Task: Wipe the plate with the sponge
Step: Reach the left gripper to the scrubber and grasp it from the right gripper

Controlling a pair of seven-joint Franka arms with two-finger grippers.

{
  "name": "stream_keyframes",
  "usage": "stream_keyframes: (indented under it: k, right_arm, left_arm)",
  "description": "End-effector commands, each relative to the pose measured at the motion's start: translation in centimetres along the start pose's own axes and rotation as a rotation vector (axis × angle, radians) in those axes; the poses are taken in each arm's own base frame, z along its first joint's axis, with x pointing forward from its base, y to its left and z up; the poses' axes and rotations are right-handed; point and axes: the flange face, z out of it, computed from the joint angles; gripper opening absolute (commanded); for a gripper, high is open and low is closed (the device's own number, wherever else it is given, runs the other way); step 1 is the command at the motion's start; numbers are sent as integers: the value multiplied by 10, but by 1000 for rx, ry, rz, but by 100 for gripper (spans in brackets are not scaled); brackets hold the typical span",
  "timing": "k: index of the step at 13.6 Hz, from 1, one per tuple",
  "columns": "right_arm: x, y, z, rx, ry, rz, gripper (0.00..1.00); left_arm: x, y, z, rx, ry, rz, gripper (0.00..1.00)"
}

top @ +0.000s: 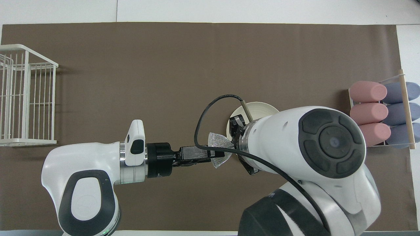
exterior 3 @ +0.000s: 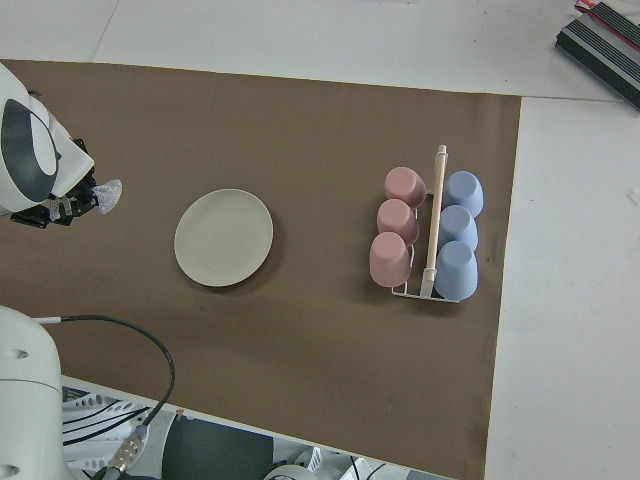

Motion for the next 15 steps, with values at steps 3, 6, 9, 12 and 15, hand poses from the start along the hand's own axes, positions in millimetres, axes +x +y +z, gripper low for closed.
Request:
stream_keyframes:
  k: [3,6,9,12,15]
  right_arm:
    - [-3,-3,-2,8,15,23,0]
    - [-2,-3,-2,8,15,24,0]
    - [-2,-3,-2,8,15,23,0]
    - [-9,0,-2,3,17,-16,66]
    - [-15,2,0,6,14,-27,100]
  left_arm:
    - [7,9,7,-19,43,18,22]
    - [-6,12,23,-31,83,-10,0]
    - [-7,9,23,-31,77,-31,0]
    - [-7,8,23,-29,72,-32,0]
    - [-8,7,21,-28,68,-32,0]
